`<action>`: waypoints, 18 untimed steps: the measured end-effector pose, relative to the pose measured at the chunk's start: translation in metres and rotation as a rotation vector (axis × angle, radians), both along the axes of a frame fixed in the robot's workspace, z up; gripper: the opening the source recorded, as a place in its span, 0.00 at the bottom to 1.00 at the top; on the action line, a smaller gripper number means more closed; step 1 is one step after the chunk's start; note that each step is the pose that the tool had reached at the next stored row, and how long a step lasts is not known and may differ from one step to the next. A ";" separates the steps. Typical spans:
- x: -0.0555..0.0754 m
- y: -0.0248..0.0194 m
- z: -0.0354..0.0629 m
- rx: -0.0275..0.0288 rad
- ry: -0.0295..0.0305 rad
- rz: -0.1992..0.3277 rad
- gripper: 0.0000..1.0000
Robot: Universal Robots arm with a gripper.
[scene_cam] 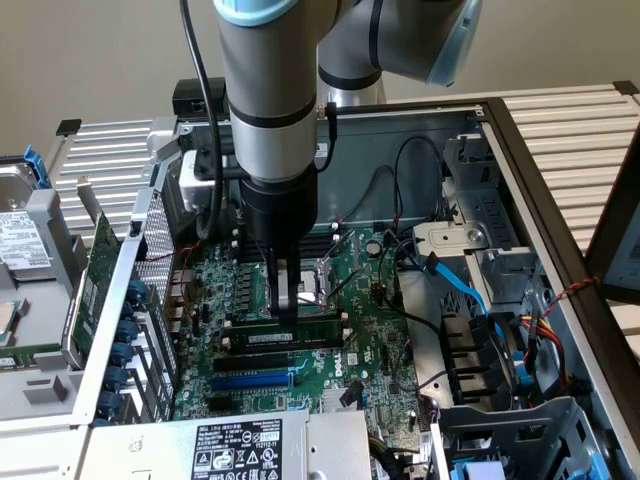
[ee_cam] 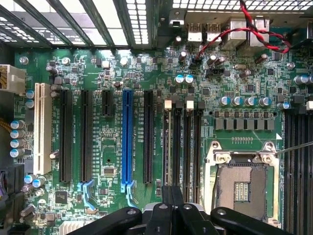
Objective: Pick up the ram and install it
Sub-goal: 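Press down the ram until it locks into place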
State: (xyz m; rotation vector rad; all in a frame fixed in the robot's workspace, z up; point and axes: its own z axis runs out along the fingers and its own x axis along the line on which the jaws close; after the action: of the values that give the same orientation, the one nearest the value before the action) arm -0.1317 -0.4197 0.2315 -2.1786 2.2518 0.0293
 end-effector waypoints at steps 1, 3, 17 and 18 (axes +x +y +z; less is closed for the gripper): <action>0.000 0.0000 -0.0004 0.0001 -0.0001 0.000 0.10; 0.000 0.0000 -0.0011 -0.0003 0.0000 0.001 0.10; 0.000 0.0000 -0.0020 0.0000 -0.0002 0.008 0.10; 0.000 0.0000 -0.0020 0.0000 -0.0001 0.009 0.10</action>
State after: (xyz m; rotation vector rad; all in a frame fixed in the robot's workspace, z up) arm -0.1317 -0.4197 0.2295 -2.1884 2.2422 0.0292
